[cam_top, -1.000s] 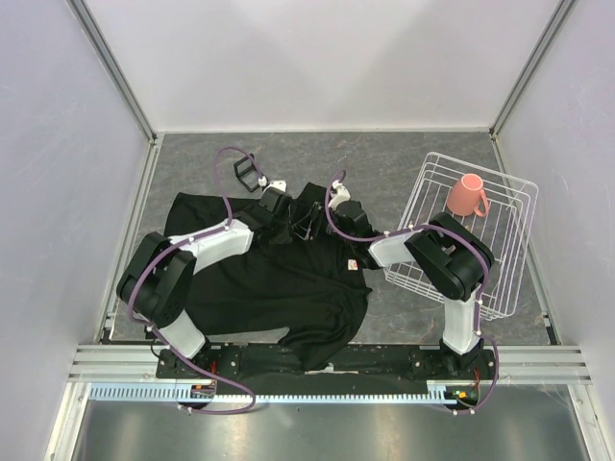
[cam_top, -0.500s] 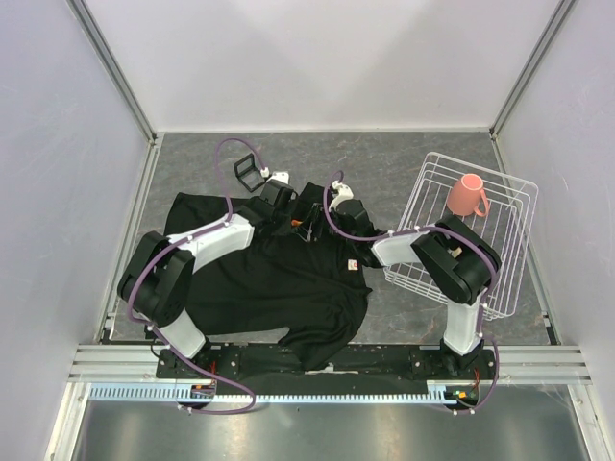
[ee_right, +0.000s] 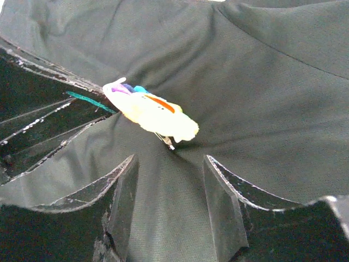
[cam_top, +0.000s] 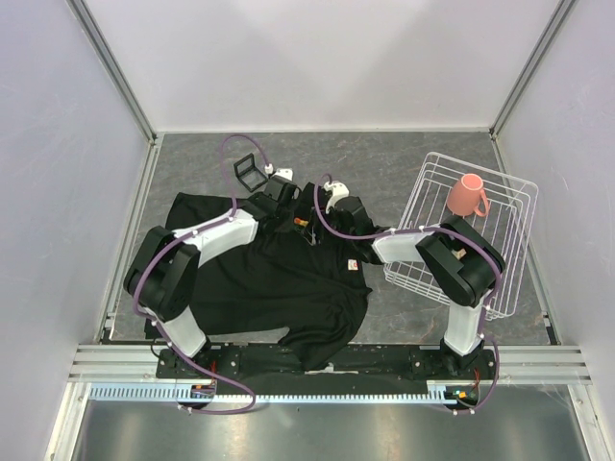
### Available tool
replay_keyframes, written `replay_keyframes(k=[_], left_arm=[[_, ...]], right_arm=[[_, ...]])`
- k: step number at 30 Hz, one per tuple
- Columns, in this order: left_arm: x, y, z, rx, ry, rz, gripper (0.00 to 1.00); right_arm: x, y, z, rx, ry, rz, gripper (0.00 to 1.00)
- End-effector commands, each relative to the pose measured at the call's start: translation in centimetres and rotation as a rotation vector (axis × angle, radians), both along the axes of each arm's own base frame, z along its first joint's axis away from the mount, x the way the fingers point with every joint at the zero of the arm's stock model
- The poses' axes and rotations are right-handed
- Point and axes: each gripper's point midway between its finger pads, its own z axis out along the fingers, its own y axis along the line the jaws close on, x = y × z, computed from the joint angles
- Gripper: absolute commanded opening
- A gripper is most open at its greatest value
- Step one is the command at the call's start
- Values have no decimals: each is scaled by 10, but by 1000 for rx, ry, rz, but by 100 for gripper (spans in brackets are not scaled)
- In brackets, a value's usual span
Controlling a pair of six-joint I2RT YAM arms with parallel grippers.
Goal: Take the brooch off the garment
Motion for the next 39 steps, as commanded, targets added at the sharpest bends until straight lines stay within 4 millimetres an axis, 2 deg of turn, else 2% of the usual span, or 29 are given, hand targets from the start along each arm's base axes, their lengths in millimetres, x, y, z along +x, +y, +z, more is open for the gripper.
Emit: replay_keyframes(k=[1,6,17,21,29,33,34,36,38,39], left_arm=[[17,-11,18,-16,-61,-19,8],[21,-16,17,-29,-57,-26,8],[29,-26,12,-50,-52,-38,8],[31,-28,13,-56,-58,-38,8],[31,-26,19,-74,-73,-25,10],[28,-21,24,-107,-85,6,24],[25,-18,20,-121,-72,17,27],[26,-16,26,-173,-79,25,31],[23,-10,20,-222,-55,46,33],[23,-15,23,-270,-51,32,33]], right_arm=[[10,16,22,28,-87,73,58],[14,19,14,5,-92,86,58],[39,16,7,-52,-116,12,56],[45,16,-5,-62,-93,-1,50],[54,6,-8,-34,-77,-56,39],[56,2,-15,5,-35,-51,33],[56,3,-16,18,-24,-50,33],[53,0,-20,33,-5,-42,31],[53,0,-18,60,1,-43,31],[50,2,-19,67,11,-26,32]])
